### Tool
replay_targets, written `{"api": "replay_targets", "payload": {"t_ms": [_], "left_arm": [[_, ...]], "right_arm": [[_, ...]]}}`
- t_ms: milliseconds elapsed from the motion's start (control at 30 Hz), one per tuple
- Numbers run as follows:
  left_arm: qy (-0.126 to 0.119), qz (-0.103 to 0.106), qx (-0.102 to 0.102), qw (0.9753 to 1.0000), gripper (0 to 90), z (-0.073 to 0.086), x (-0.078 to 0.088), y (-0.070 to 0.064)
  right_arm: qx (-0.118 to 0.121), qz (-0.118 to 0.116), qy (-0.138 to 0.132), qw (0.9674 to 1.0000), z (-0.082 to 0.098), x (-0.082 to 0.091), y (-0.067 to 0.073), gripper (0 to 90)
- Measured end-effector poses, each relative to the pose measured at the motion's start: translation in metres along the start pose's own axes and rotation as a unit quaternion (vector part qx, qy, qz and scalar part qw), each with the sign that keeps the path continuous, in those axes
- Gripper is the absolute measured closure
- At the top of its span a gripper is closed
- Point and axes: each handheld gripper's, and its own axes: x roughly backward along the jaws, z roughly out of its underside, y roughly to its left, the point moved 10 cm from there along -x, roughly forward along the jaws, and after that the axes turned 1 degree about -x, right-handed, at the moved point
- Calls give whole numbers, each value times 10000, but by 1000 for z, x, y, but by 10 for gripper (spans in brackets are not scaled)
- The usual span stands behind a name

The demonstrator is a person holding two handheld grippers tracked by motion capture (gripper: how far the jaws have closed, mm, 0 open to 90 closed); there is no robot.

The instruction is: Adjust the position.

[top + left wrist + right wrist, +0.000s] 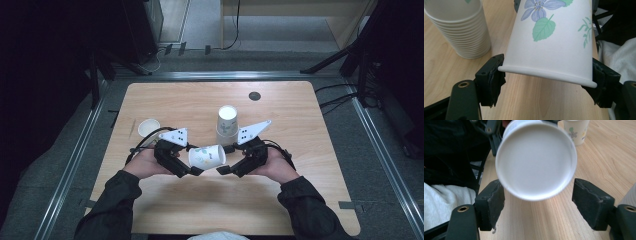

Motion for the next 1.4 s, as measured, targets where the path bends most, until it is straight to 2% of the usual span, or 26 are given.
{"api": "replay_targets", "payload": {"t_ms": [167, 200, 333, 433, 533, 600, 667, 800, 867, 933, 1033, 1200, 1400], "left_arm": [[370, 13, -135, 9992, 246, 1, 5, 0], [474, 66, -132, 9988, 246, 1, 5, -1], [855, -28, -277, 9959, 246, 0, 5, 2], [1129, -49, -328, 9931, 246, -1, 4, 4], [1424, -54, -359, 9891, 246, -1, 1, 6], [1730, -58, -409, 9841, 246, 1, -1, 6], [1898, -80, -432, 9808, 246, 2, -4, 6], [2077, -162, -519, 9767, 246, 2, -8, 5], [2132, -183, -528, 9754, 246, 4, -11, 4], [2271, -238, -550, 9720, 246, 6, -13, 6], [2343, -177, -365, 9713, 245, 7, -17, 3], [2542, -197, -473, 9658, 245, 10, -23, 1], [2629, -237, -502, 9632, 245, 10, -28, -1]], "right_arm": [[1, 52, 71, 10000, 2, -2, -1, 261], [-1, 55, 85, 9999, 3, -2, -1, 260], [11, 82, 183, 9998, 7, -3, -2, 261], [8, 94, 226, 9997, 8, -5, -2, 261], [15, 122, 276, 9995, 10, -5, -2, 260], [50, 146, 286, 9995, 10, -6, -3, 260], [48, 164, 305, 9994, 11, -5, -3, 261], [71, 175, 401, 9990, 14, -8, -4, 258], [57, 178, 458, 9988, 16, -10, -4, 258], [89, 167, 507, 9985, 18, -14, -4, 258], [102, 134, 595, 9981, 20, -19, -2, 258], [145, 109, 683, 9975, 22, -26, -1, 259], [161, 84, 764, 9969, 25, -31, -1, 271]]}}
